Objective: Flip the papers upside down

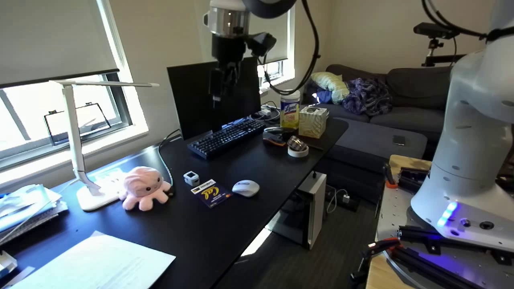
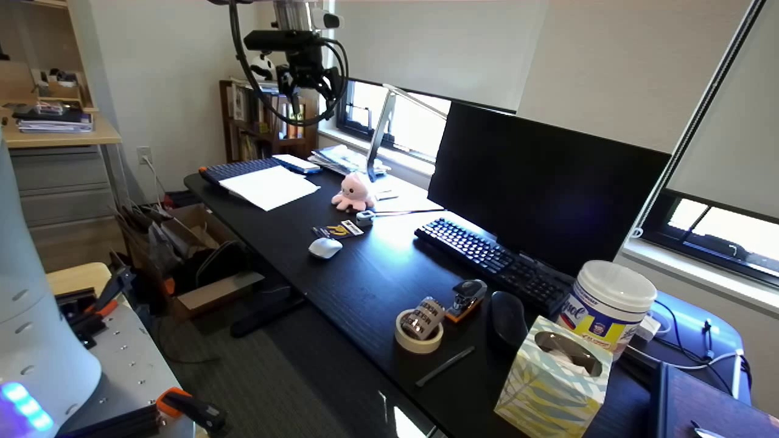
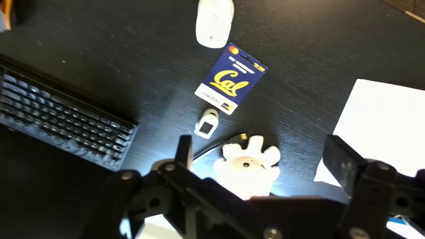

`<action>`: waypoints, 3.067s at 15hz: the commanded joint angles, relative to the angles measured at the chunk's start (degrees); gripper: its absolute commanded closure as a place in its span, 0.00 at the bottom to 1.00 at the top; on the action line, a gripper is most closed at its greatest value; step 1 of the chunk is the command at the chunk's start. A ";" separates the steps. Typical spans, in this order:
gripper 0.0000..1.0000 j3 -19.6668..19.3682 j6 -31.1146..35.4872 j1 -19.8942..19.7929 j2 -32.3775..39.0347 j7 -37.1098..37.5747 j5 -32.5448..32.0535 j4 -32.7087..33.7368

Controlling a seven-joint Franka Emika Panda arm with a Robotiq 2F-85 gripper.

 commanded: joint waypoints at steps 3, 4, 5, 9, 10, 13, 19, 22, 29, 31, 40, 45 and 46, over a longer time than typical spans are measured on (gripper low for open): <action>0.00 1.03 -0.15 3.14 6.69 -1.67 -0.19 5.67; 0.00 1.03 -0.16 3.26 7.56 -2.09 -0.18 6.47; 0.00 0.90 -0.17 3.19 7.82 -2.41 -0.18 6.79; 0.00 1.41 2.90 3.95 12.88 -5.92 -3.46 8.69; 0.00 2.23 4.48 5.02 17.67 -7.52 -3.86 10.93; 0.00 3.26 6.60 7.65 25.86 -11.26 -5.09 14.56; 0.00 -0.21 3.01 18.30 46.38 -13.24 -16.47 32.16; 0.00 -0.06 5.34 18.38 45.25 -11.62 -14.90 29.35; 0.00 2.04 8.82 18.29 50.89 -16.42 -14.68 33.52; 0.00 2.77 12.48 18.88 52.27 -17.12 -14.95 33.41; 0.00 -9.92 14.75 34.89 52.64 -2.98 -26.04 32.70; 0.00 -20.64 13.85 44.63 57.59 12.66 -36.68 36.22; 0.00 -21.68 14.44 45.54 58.78 15.60 -37.97 37.08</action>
